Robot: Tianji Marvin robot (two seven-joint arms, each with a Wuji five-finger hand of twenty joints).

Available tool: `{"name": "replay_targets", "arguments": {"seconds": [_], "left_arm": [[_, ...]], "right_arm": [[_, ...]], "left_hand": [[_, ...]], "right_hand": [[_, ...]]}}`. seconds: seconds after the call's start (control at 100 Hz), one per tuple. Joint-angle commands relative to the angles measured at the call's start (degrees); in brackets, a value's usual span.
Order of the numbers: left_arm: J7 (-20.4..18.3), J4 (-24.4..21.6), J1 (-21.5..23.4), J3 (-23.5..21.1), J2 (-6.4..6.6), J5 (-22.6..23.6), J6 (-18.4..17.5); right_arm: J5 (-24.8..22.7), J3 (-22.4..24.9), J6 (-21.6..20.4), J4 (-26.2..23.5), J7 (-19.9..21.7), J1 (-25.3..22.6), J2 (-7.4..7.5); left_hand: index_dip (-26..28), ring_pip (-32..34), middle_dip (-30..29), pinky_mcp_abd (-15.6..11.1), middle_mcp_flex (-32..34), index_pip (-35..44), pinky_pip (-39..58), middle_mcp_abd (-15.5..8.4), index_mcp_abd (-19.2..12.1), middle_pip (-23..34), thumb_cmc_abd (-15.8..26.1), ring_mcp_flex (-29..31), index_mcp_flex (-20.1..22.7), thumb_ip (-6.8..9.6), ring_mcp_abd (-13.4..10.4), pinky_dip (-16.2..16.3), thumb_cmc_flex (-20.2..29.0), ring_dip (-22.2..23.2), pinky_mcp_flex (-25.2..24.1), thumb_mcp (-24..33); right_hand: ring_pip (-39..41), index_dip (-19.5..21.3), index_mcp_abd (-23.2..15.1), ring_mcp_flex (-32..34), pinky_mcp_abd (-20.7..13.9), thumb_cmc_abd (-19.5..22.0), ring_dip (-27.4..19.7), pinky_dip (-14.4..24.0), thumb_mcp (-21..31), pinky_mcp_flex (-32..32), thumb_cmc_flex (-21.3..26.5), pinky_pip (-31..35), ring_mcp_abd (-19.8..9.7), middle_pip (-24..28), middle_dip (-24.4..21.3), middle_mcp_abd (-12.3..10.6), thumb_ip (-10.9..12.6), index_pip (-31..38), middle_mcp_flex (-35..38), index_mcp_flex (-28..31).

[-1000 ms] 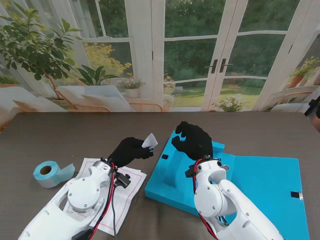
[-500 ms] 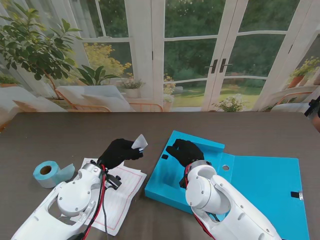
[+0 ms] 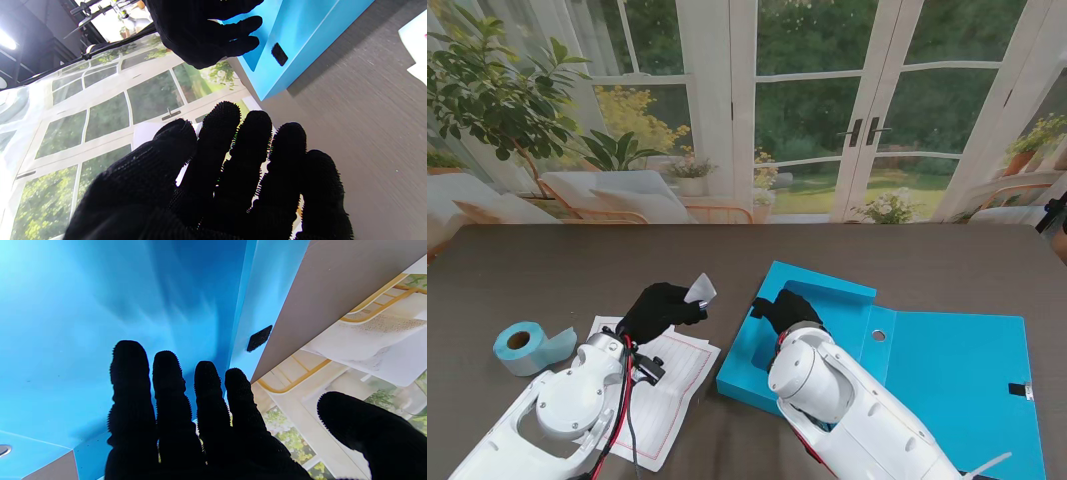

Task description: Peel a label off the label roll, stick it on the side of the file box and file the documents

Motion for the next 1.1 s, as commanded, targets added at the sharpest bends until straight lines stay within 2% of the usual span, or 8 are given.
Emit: {"name": "replay_targets", "arguments": {"seconds": [0.0, 0.3, 0.45, 0.57, 0.73, 0.85, 1.05, 1.09], "left_arm": [[-0.86, -0.38, 0.23, -0.03, -0.03, -0.05, -0.03], [-1.08, -0.39, 0.36, 0.31, 0.04, 0.12, 0.22], [-0.95, -0.38, 0.4, 0.31, 0.01, 0.09, 0.21], [-0.98, -0.36, 0.49, 0.21, 0.03, 0.19, 0.16], [-0.92, -0.53, 0.75, 0.1, 0.05, 0.42, 0.28], [-0.83, -0.68, 0.92, 0.08, 0.04, 0.51, 0.42], [-0.67, -0.86, 1.13, 0.13, 0.01, 0.5, 0.65], [-0.66, -0.87, 1.16, 0.13, 0.01, 0.51, 0.68]], "right_arm": [[1.3, 0.05, 0.97, 0.77, 0.6, 0.4, -0.87], [4.91, -0.12, 4.41, 4.57, -0.45, 2.78, -3.01], [6.86, -0.61, 4.95, 6.94, -0.52, 4.39, -3.98], [8.17, -1.28, 5.0, 9.3, -0.43, 5.99, -4.71], [11.03, -0.97, 4.79, 12.17, -2.51, 7.09, -6.52], [12.73, -0.33, 4.16, 14.05, -4.91, 7.44, -7.84], [13.99, 0.62, 5.26, 16.88, -7.48, 8.33, -9.64], [14.67, 1.23, 5.59, 17.46, -8.63, 8.35, -10.28]], "left_hand": [[0.45, 2.56, 0.8, -2.63, 1.62, 0.75, 1.26, 0.12, 1.45, -0.22, 0.07, 2.07, 1.17, -0.92, 4.73, -0.51, 1.06, 0.47, -0.64, 0.79], [0.47, 2.51, 0.78, -2.67, 1.63, 0.71, 1.21, 0.15, 1.38, -0.31, 0.12, 2.0, 1.2, -0.91, 4.78, -0.47, 1.08, 0.49, -0.8, 0.81], [0.47, 2.51, 0.79, -2.6, 1.59, 0.63, 1.16, 0.31, 1.65, -0.34, 0.1, 1.94, 1.2, -0.89, 4.83, -0.46, 1.1, 0.53, -0.86, 0.86], [0.49, 2.49, 0.81, -2.64, 1.64, 0.62, 1.16, 0.27, 1.53, -0.33, 0.09, 1.91, 1.19, -0.92, 4.85, -0.45, 1.03, 0.53, -0.85, 0.82], [0.48, 2.48, 0.79, -2.6, 1.66, 0.58, 1.15, 0.36, 1.6, -0.37, 0.07, 1.93, 1.21, -0.9, 4.93, -0.44, 1.07, 0.54, -0.85, 0.89], [0.47, 2.48, 0.78, -2.63, 1.61, 0.55, 1.13, 0.33, 1.51, -0.4, 0.13, 1.88, 1.18, -0.93, 4.81, -0.44, 1.01, 0.55, -0.89, 0.85], [0.5, 2.44, 0.78, -2.68, 1.61, 0.48, 1.07, 0.45, 1.72, -0.45, 0.24, 1.79, 1.18, -0.93, 4.89, -0.44, 0.99, 0.56, -1.05, 0.82], [0.51, 2.43, 0.77, -2.68, 1.6, 0.49, 1.07, 0.4, 1.54, -0.46, 0.18, 1.79, 1.18, -0.92, 4.88, -0.44, 1.03, 0.56, -1.05, 0.83]], "right_hand": [[1.17, -1.47, 1.01, -0.34, -0.6, 1.8, -0.72, 1.34, 0.01, -23.78, -2.22, 3.01, 0.15, 1.37, -1.1, 1.63, -1.01, 1.27, -1.84, -1.5], [3.45, -2.1, 1.64, -0.23, 0.05, 3.05, -0.47, 2.65, -0.3, -22.73, -3.35, 7.41, -0.19, 1.91, -2.03, 2.12, -1.52, 1.3, -2.5, -1.21], [6.36, -2.38, 0.55, -0.25, 0.14, 3.48, 0.57, 5.25, -0.33, -21.31, -3.49, 12.74, -0.06, 2.45, -2.17, 1.75, -1.74, 1.35, -3.01, -0.34], [8.38, -2.46, -0.12, 0.42, -0.07, 3.67, 1.37, 6.74, -0.41, -20.25, -3.52, 15.57, -0.26, 2.93, -1.97, 1.54, -1.75, 1.33, -2.77, 1.11], [10.16, -2.56, -0.59, 1.52, -0.03, 1.83, 1.96, 7.8, 0.31, -18.9, -2.17, 17.94, -0.21, 3.82, -1.55, 1.69, -1.38, 1.16, -1.64, 4.96], [13.12, -1.78, -1.84, 3.84, -0.09, -5.58, 2.89, 8.56, 2.5, -17.07, 3.35, 20.26, -0.36, 5.8, -0.43, 1.52, 1.11, 2.37, 1.37, 9.44], [22.42, 3.29, -6.54, 12.78, -1.04, -24.46, 6.05, 10.55, 7.13, -9.45, 13.52, 27.07, -2.95, 12.51, 4.9, -1.16, 8.85, 11.8, 9.71, 17.05], [23.94, 0.08, -7.91, 15.46, -0.81, -28.7, 6.35, 10.46, 7.99, -7.26, 15.62, 28.33, -3.52, 13.06, 6.4, -1.85, 11.79, 15.24, 12.16, 18.3]]}}
